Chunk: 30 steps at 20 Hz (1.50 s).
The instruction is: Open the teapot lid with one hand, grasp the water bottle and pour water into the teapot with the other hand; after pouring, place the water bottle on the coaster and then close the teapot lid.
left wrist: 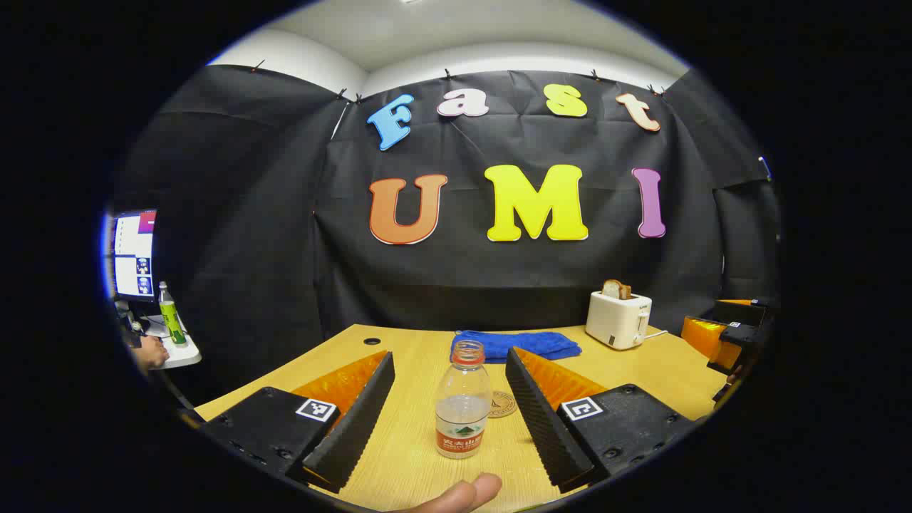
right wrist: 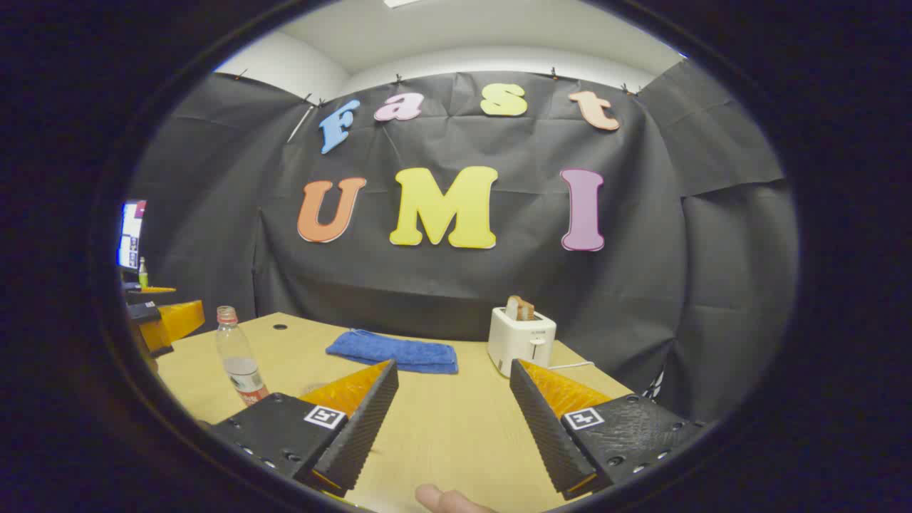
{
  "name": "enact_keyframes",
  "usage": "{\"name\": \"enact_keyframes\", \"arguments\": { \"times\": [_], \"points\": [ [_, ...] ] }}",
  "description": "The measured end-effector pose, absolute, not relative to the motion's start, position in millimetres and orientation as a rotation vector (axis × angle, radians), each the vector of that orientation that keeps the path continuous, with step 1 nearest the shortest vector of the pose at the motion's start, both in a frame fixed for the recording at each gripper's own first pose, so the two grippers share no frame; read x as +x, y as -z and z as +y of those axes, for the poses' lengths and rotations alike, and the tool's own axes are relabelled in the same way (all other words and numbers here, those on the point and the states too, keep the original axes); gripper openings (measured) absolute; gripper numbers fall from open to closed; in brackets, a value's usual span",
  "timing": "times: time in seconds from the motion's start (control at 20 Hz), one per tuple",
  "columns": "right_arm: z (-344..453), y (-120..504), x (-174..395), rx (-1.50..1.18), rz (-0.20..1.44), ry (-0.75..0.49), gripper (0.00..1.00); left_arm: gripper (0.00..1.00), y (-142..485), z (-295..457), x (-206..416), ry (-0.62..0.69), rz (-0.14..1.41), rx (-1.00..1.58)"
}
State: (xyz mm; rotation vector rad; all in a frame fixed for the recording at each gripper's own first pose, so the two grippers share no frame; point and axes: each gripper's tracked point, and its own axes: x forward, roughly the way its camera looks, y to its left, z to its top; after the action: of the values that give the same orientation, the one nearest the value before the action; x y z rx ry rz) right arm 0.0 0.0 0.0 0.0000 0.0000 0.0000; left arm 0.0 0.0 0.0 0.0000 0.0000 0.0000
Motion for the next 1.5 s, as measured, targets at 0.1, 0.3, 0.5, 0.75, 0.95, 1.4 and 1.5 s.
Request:
{"name": "enact_keyframes", "arguments": {
  "times": [0.1, 0.3, 0.5, 0.75, 0.95, 1.4, 1.5],
  "points": [
    [-4.8, 10.3, -4.5, -0.02, 0.008, 0.014, 0.95, 0.99, 10.6, 2.3, 1.3, 0.03, 0.051, 0.009],
    [-9.7, 20.6, -0.8, -0.024, 0.048, 0.015, 0.98, 0.99, 14.6, 14.8, 7.8, -0.016, 0.063, 0.015],
    [-8.1, 21.9, 0.5, -0.046, 0.052, 0.004, 0.97, 0.98, 17.7, 11.0, 8.4, -0.003, 0.071, 0.028],
    [13.1, 36.3, 14.9, -0.035, 0.066, -0.025, 0.97, 0.99, 27.9, 16.9, 13.7, -0.012, 0.109, -0.007],
    [60.3, 59.0, 36.3, 0.026, 0.072, -0.105, 0.98, 0.99, 28.5, 25.0, 15.2, -0.028, 0.111, -0.02],
    [137.5, 100.8, 70.9, 0.029, 0.133, -0.174, 0.93, 0.99, 17.9, 46.2, 11.8, -0.047, 0.087, -0.03],
    [141.1, 108.4, 74.5, 0.011, 0.148, -0.159, 0.92, 0.99, 17.0, 50.8, 12.7, -0.055, 0.087, -0.036]
  ]
}}
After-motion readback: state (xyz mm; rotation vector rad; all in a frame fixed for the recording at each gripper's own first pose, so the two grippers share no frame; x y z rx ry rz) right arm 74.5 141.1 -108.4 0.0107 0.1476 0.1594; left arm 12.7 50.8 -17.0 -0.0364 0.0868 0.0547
